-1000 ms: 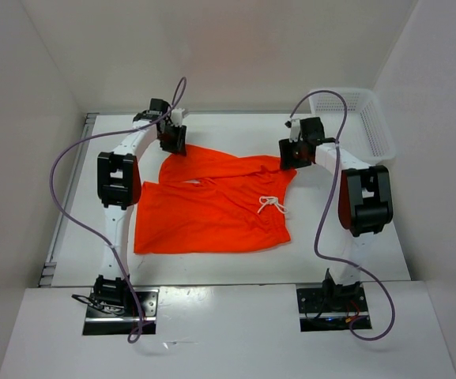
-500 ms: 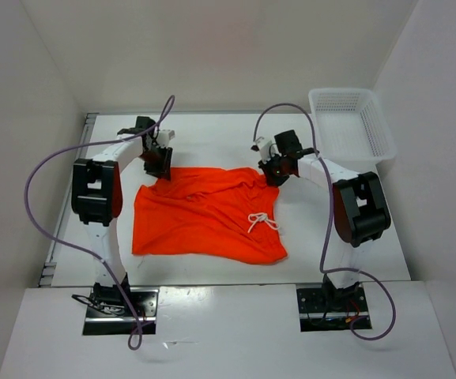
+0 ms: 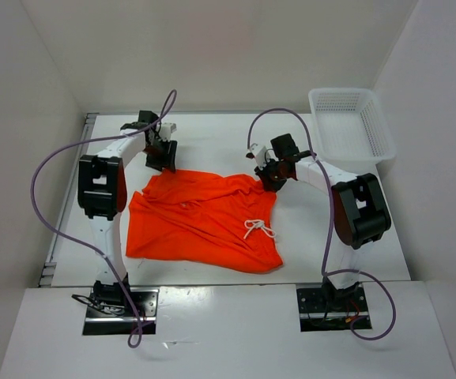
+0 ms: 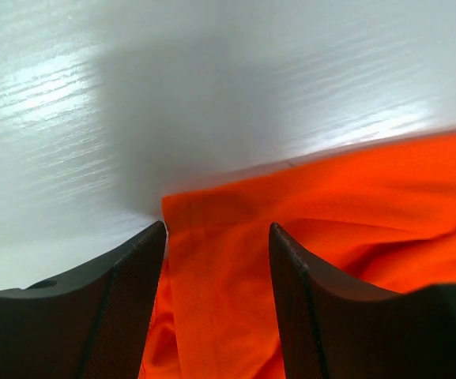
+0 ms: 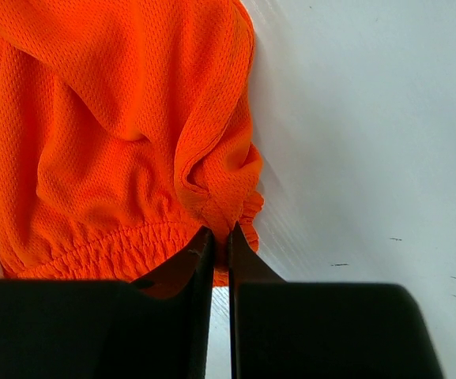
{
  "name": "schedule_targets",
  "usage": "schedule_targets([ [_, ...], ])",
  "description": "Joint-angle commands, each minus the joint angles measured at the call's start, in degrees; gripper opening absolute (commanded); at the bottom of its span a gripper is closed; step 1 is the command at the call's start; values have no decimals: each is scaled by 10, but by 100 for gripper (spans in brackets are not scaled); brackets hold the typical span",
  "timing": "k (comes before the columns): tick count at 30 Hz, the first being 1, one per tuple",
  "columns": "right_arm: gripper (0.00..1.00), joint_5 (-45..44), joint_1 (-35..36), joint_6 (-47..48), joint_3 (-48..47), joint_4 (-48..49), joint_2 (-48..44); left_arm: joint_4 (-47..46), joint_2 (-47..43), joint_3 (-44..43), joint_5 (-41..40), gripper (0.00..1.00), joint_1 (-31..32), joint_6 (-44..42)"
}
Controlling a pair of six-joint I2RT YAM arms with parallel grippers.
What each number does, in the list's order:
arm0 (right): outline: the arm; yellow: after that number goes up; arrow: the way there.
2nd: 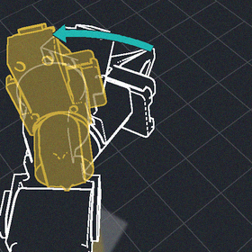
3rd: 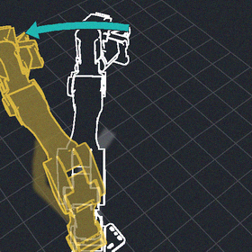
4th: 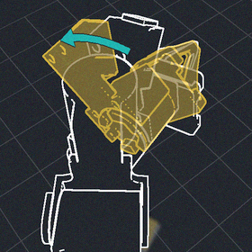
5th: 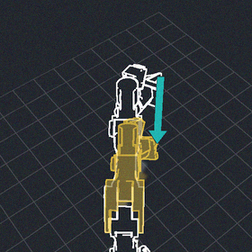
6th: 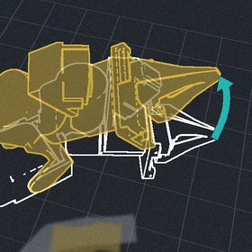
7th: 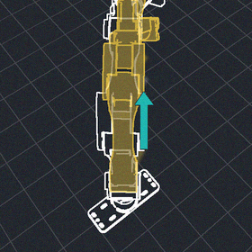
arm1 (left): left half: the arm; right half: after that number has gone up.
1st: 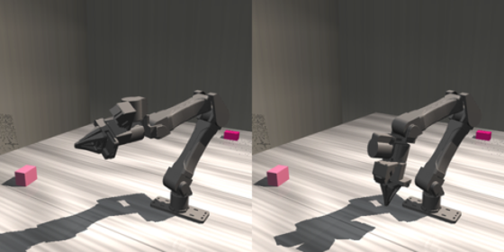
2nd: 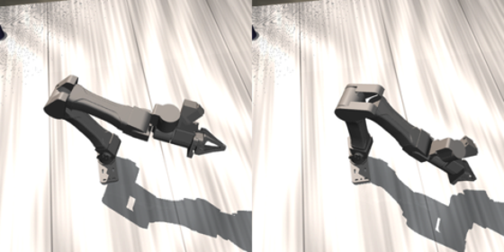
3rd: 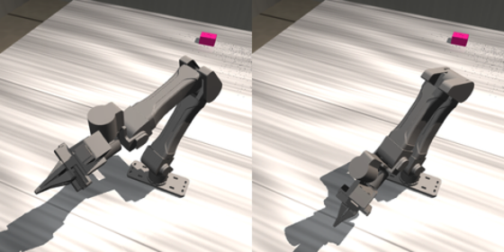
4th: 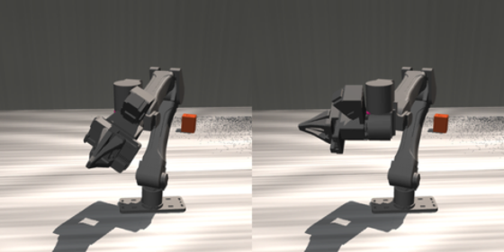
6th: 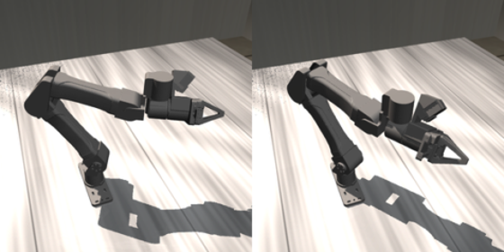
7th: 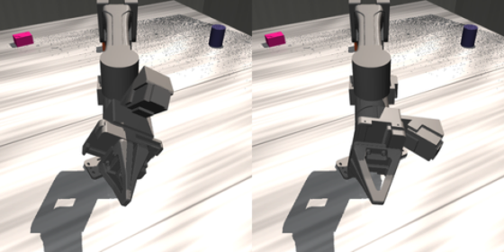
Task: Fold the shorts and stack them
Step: Flatten the shorts out
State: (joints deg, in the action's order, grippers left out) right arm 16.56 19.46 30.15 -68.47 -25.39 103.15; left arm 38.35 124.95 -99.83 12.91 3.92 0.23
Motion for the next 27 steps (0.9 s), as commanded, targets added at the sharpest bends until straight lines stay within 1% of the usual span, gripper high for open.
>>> schedule_targets([
  [1, 8, 1, -2, 19, -21, -3, -7, 10, 21, -22, -31, 63, -1, -2],
  [6, 8, 1, -2, 19, -26, -3, -2, 22, 33, -28, -44, 63, -1, -2],
  [8, 8, 7, -2, 19, -26, -3, -1, 28, 40, -28, -28, 61, -1, -2],
  [9, 8, 7, -2, 19, -32, -3, -1, 33, 40, -28, -20, 54, -1, -2],
  [12, 8, 0, -2, 19, -32, -3, -1, 33, 40, -33, 8, 43, -1, -2],
  [13, 7, -7, -2, 19, -32, 2, -1, 33, 40, -34, 8, 34, -1, -2],
  [17, 7, -13, -2, 19, -37, 8, 4, 33, 40, -39, 19, 15, -1, -2],
  [19, 7, -19, -2, 14, -37, 15, 4, 33, 40, -55, 19, 9, -1, -2],
  [20, 7, -27, -2, 14, -37, 15, 4, 33, 40, -60, 19, 4, -1, -2],
  [22, 5, -47, -2, 14, -37, 21, 4, 33, 40, -72, 19, 0, -1, -2],
  [24, 4, -64, -2, 8, -37, 41, 4, 26, 40, -98, 14, 0, -1, -2],
  [26, 2, -105, -2, 2, -37, 69, 4, 19, 40, -127, 14, 0, -1, -2],
  [27, 2, -124, -2, 2, -37, 82, 4, 14, 40, -167, 14, 0, -1, -2],
])
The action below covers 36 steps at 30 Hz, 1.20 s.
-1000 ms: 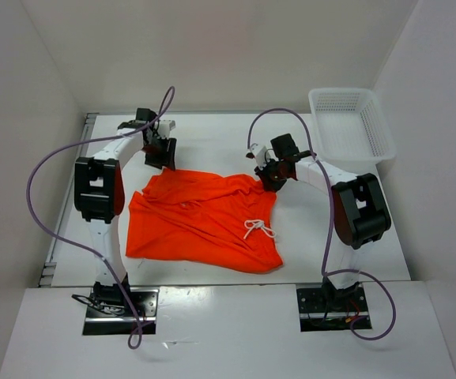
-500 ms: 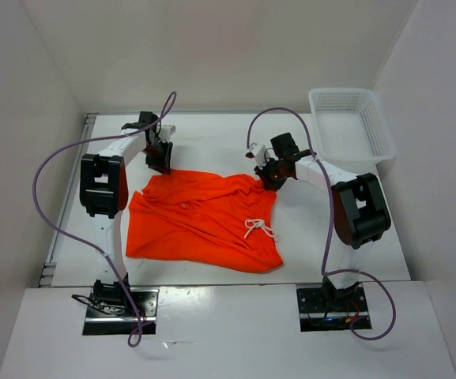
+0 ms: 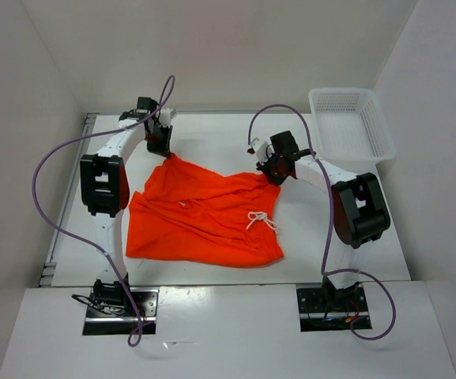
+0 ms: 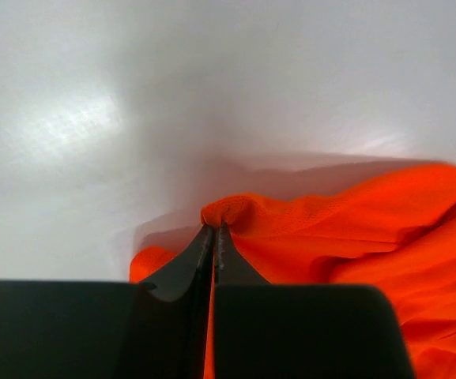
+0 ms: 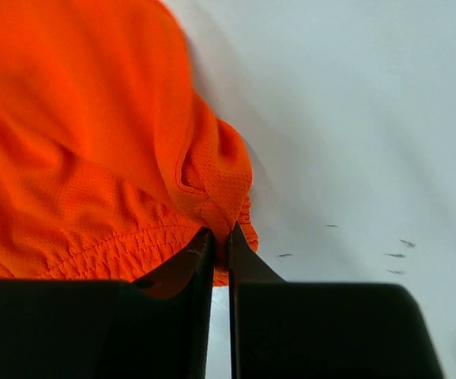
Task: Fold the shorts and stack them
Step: Flatten the shorts out, then fold the shorts
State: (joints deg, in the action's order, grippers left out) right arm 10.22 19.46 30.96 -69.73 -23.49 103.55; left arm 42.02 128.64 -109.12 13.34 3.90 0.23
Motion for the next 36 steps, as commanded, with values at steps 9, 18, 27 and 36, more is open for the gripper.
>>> schedule_targets([
  [9, 0, -245, -2, 5, -72, 185, 24, -4, 36, -332, -23, 0, -26, -2],
  [18, 0, -238, -2, 24, -59, 175, -8, 46, -37, -209, -6, 0, -31, -2],
  [27, 0, -155, -2, 41, -21, 110, -42, 34, -183, 36, -38, 0, -57, -2],
  [36, 0, -167, -21, 76, -96, 107, -30, 112, -151, -144, -38, 0, -69, -2],
])
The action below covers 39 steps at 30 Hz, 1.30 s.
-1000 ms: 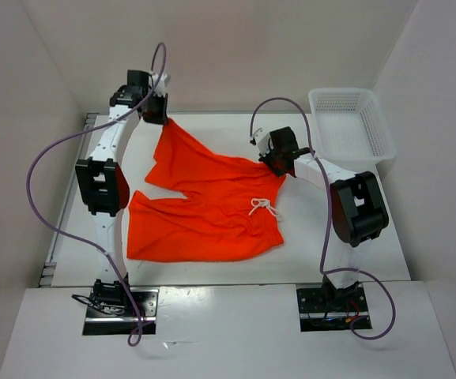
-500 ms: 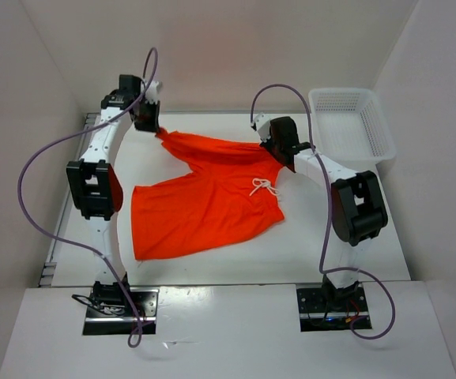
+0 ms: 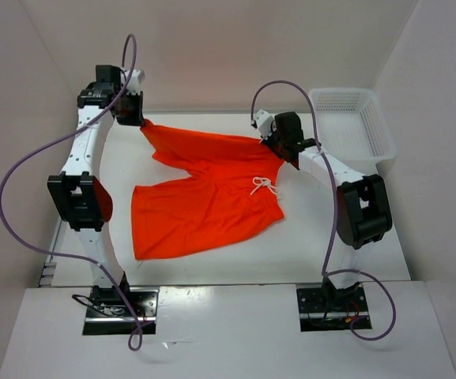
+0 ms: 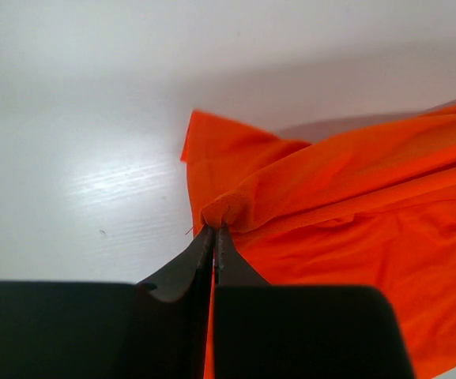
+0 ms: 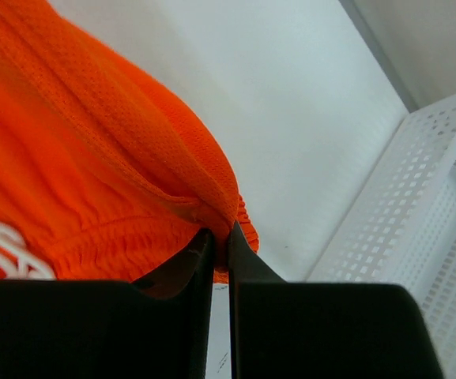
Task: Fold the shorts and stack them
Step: Fold the shorts
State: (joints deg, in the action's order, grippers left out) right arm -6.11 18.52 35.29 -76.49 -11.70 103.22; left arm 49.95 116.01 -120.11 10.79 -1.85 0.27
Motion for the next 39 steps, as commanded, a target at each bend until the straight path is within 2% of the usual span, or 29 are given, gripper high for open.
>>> schedule_targets([
  [1, 0, 15, -11, 61, -20, -25, -46, 38, -55, -22, -12, 0, -11, -3],
  [6, 0, 54, 6, 120, 24, -123, -114, 79, -198, 172, -56, 0, -11, -3],
  [10, 0, 82, 20, 143, 44, -193, -156, 140, -258, 269, -59, 0, -17, -3],
  [12, 0, 114, 28, 164, 56, -251, -178, 179, -278, 285, -34, 0, -17, -3],
  [14, 0, 123, 57, 194, 103, -282, -208, 195, -292, 325, -20, 0, -17, -3],
  [18, 0, 116, 104, 206, 207, -296, -242, 181, -347, 463, -27, 0, -17, -3],
  [25, 0, 86, 115, 245, 305, -257, -254, 175, -359, 577, -27, 0, -17, -3],
  [30, 0, 67, 136, 266, 324, -235, -260, 189, -359, 584, -55, 0, -17, -3],
  [32, 0, 62, 136, 266, 318, -229, -260, 210, -359, 554, -69, 0, -17, -3],
  [33, 0, 53, 136, 271, 318, -229, -260, 221, -359, 498, -82, 0, -17, -3],
  [35, 0, 47, 136, 271, 311, -235, -265, 245, -359, 430, -82, 0, -17, -3],
  [36, 0, 47, 136, 271, 311, -235, -265, 245, -359, 407, -107, 0, -17, -3],
  [37, 0, 52, 136, 276, 311, -235, -265, 245, -365, 394, -119, 0, -17, -3],
  [39, 0, 58, 136, 276, 311, -235, -265, 245, -371, 420, -157, 0, 0, -3],
])
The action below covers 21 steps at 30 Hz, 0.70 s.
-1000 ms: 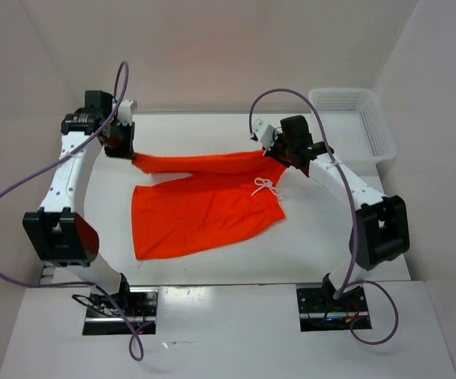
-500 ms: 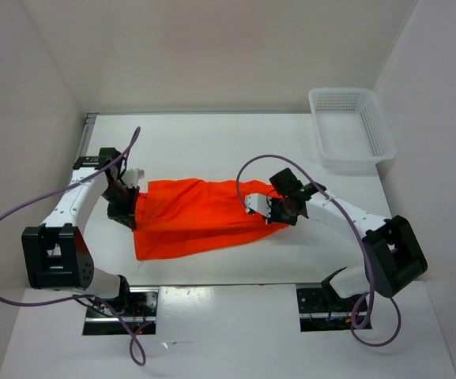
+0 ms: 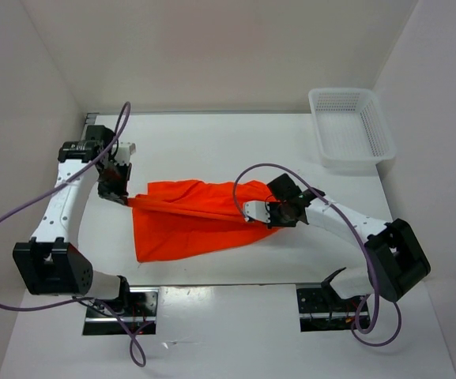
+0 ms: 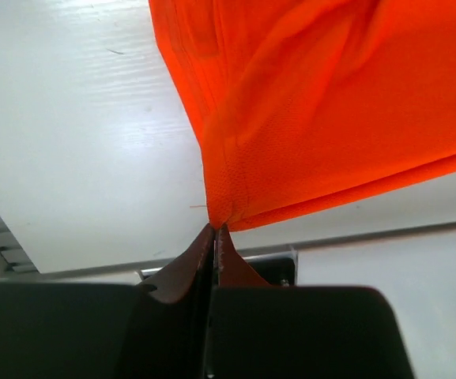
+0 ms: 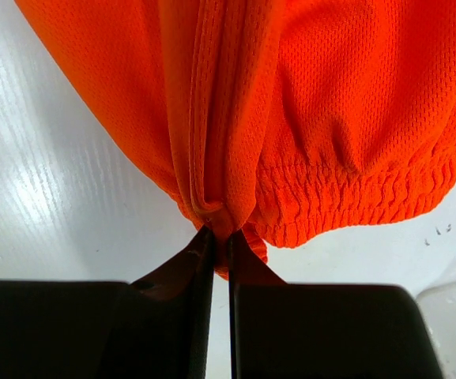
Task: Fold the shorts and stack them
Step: Fold the shorts
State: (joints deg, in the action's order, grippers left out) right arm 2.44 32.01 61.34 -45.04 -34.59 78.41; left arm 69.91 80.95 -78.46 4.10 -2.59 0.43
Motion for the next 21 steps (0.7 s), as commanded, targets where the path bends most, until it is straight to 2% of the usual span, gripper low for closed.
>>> schedule_targets([
  [1, 0, -28, 1, 16, 2, -6, -17, 45, -20, 55, -90, 0, 13, -4],
  [5, 0, -33, 1, 22, 2, 0, -17, 30, -32, 172, -90, 0, 43, -4],
  [8, 0, -28, 1, 22, 2, 6, -12, 5, -38, 195, -96, 2, 49, -4],
  [10, 11, -28, 1, 22, 8, 12, -12, 5, -22, 195, -91, 6, 54, -4],
  [11, 26, -28, 1, 22, 13, 12, -12, 5, -12, 195, -91, 14, 54, -4],
  [14, 37, -28, 1, 22, 14, 20, -12, 11, 25, 190, -91, 25, 59, -4],
  [17, 59, -28, 1, 22, 8, 14, -12, 24, 25, 190, -91, 38, 59, -4],
  [19, 68, -33, 1, 22, 8, 2, -25, 34, 18, 184, -91, 41, 59, -4],
  [21, 68, -33, 1, 16, -4, -6, -43, 17, 18, 184, -104, 43, 59, -4],
])
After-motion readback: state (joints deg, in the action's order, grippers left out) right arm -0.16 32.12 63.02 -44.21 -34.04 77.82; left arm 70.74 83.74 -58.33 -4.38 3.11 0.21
